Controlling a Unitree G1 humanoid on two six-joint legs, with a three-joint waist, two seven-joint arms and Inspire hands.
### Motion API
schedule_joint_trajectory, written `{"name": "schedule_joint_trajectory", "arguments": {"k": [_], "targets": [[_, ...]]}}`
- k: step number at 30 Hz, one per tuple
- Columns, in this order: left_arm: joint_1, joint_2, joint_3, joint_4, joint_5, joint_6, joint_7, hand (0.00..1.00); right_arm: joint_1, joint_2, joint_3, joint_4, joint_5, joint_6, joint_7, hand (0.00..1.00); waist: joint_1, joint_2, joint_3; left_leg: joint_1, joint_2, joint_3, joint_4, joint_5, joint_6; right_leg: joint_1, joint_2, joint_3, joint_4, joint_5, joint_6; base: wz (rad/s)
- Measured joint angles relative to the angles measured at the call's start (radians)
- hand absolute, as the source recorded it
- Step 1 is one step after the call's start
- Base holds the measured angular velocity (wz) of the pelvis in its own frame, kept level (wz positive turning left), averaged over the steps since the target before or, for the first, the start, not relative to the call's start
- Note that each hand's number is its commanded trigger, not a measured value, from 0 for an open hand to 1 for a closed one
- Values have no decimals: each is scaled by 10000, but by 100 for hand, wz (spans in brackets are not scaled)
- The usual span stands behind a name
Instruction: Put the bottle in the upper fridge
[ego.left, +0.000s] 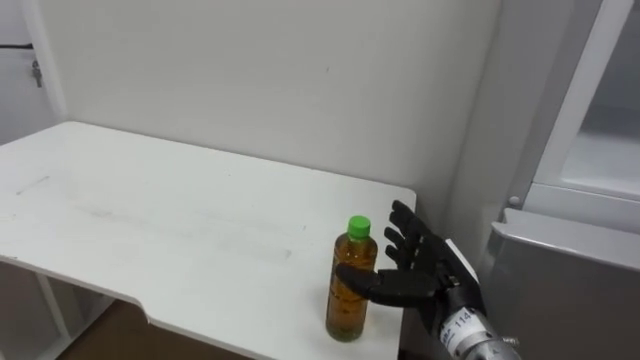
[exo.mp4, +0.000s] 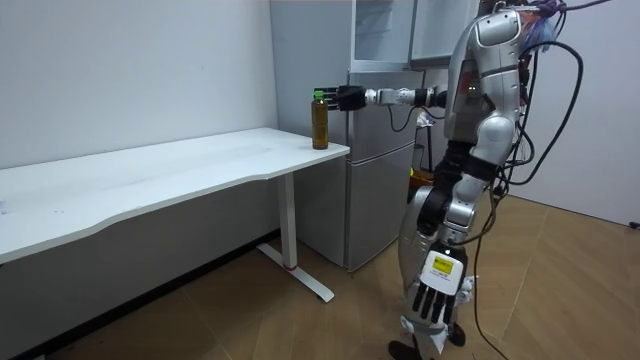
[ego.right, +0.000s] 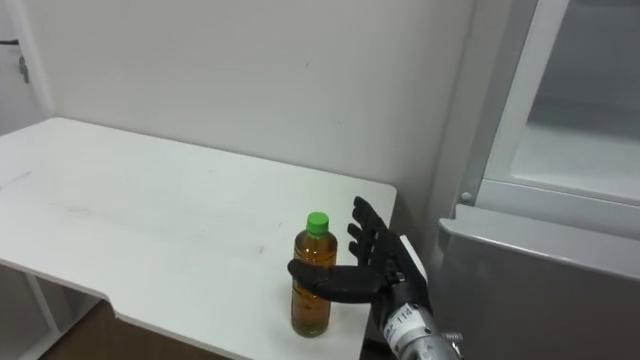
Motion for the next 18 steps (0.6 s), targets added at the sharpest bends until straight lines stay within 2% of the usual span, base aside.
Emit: {"name": "schedule_joint_trajectory", "arguments": {"k": [9,13,18], "targets": [[-31,3,-247,-5,8,52,-63,0,-237,23,40,924,-371,6,-97,0,167,22,31,-79,-11,-142,5,14,-7,-65,1,-47,22,0,0,3],[-42,-23,-328,-9,13,75,-63,0,-499,28,118,1135,-378,12,-175,0,195,53,126,-147,-20,-221,19,14,-8,-70,4,-132,21,0,0,3],[-160,-14,-349,-111,68,126,-85,0,-788,24,119,1464,-498,17,-333,0,373,53,124,-254,-23,-298,40,19,-15,-141,3,-228,25,0,0,5]]}}
